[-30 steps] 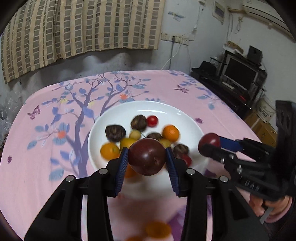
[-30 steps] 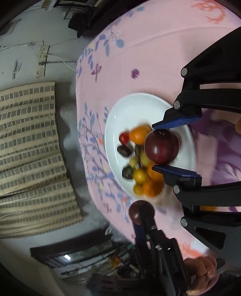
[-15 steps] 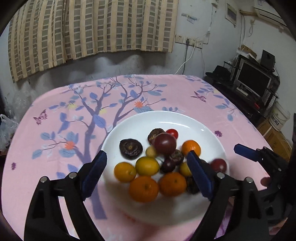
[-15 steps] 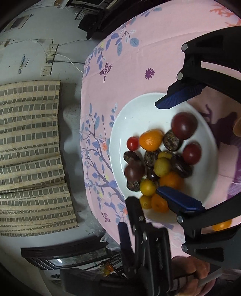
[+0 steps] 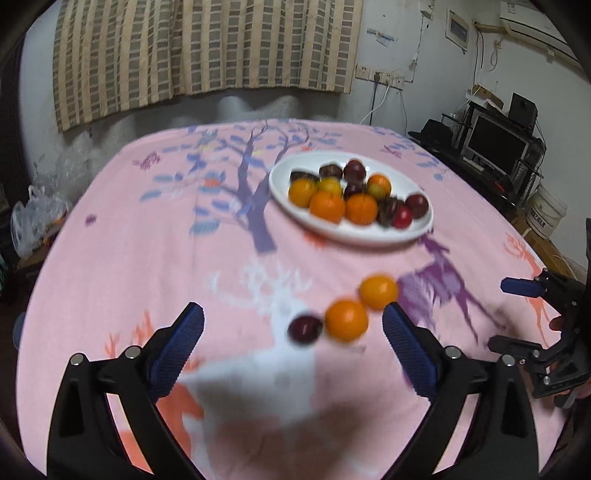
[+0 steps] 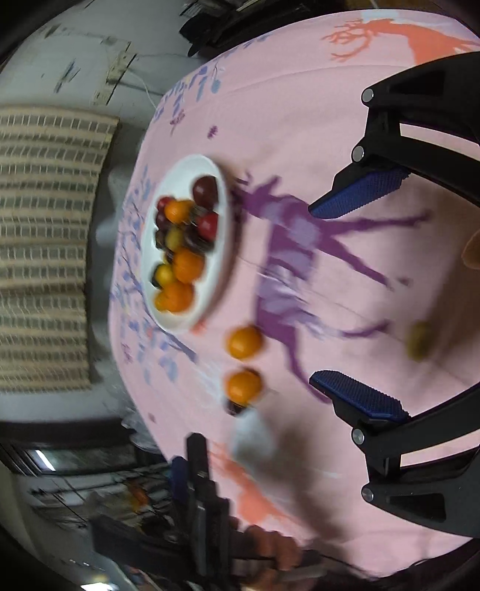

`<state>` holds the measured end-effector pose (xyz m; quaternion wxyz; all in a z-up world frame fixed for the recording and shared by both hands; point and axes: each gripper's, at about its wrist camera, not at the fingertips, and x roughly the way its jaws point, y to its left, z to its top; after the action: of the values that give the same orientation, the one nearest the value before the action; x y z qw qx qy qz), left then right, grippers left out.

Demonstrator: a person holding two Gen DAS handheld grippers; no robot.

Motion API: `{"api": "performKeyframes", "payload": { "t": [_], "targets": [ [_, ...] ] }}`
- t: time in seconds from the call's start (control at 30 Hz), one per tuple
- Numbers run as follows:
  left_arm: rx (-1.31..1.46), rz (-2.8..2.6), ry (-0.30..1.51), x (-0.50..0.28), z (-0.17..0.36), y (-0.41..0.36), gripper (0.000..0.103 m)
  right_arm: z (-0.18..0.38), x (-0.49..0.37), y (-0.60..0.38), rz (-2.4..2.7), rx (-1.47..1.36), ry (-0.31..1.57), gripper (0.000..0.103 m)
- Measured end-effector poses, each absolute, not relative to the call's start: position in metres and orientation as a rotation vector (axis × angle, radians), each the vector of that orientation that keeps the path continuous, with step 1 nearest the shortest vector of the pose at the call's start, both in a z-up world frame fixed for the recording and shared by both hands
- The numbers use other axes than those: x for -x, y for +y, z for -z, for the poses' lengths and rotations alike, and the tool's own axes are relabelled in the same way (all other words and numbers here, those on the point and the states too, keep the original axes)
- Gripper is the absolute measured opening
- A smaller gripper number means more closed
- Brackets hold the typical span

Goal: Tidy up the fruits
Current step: 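Carry a longan to the plate with the right gripper while the left carries a cherry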

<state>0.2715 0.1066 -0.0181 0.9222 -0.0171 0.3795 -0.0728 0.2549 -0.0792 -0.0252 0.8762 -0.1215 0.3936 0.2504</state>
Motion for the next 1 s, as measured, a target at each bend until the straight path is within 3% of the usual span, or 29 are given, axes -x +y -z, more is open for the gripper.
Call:
{"api": "performKeyframes", "payload": {
  "t": [0.27,0.4,0.43,0.53,0.73,1.0],
  "targets": [
    [0.090,0.135,0.786,-0.253,0.037,0.129,0.095,0.046,-0.226,-0.075,-0.551,0.233,0.927,0.060],
    [0.082,0.143,0.782,-0.250,0.039,0.128,0.095,0.056,-0.226,-0.070,-0.538,0.304,0.967,0.027],
    [0.069,0.154,0.780,-0.251,0.039,0.125,0.095,0.054,-0.226,-0.069,-0.545,0.312,0.972,0.024],
    [-0.008,0.234,0.805,-0.258,0.044,0.106,0.095,0.034,-0.238,-0.069,-0.548,0.214,0.904,0.024],
    [-0.139,0.327,0.871,-0.288,0.061,0.084,0.052,0.006,-0.276,-0.062,-0.584,-0.018,0.774,0.024],
    [-0.186,0.492,0.891,-0.305,0.067,0.097,0.050,0.025,-0.289,-0.057,-0.608,-0.053,0.833,0.024]
  ]
}}
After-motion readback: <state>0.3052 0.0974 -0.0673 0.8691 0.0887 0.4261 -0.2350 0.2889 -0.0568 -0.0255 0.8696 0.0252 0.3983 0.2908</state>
